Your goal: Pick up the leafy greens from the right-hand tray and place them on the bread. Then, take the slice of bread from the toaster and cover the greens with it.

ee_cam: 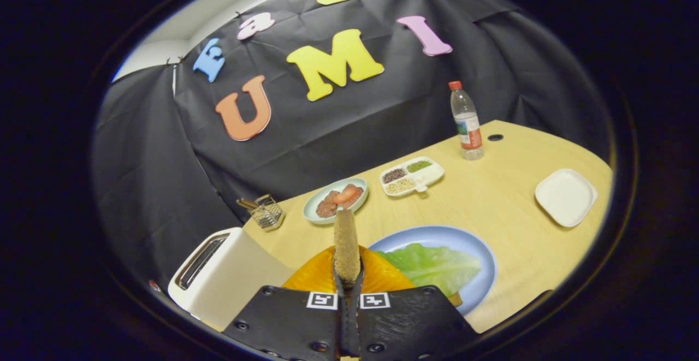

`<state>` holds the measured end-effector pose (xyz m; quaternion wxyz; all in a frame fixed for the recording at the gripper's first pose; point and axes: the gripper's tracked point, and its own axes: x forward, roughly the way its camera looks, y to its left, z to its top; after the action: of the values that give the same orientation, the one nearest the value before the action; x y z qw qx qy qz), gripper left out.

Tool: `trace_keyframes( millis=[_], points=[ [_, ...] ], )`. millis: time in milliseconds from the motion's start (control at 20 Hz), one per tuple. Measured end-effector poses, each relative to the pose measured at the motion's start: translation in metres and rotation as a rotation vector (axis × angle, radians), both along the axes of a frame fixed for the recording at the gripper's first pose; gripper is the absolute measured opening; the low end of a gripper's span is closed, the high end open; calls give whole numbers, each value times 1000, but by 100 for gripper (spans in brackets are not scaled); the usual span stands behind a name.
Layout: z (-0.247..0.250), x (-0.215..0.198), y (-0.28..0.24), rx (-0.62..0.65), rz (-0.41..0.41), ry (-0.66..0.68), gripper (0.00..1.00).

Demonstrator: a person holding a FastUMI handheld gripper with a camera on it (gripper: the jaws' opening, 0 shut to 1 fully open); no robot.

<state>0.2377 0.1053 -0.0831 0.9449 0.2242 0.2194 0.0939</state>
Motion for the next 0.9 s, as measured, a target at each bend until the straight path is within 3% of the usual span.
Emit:
trace_keyframes(
  millis=[300,450,700,900],
  points=[
    [-32,4,-27,-27,-31,21,1],
    [-37,4,-42,-79,-40,11,11],
    [-44,1,-66,-90,-71,40,42],
    [-27,-7,-101,-174,-137,-12,63]
  ],
)
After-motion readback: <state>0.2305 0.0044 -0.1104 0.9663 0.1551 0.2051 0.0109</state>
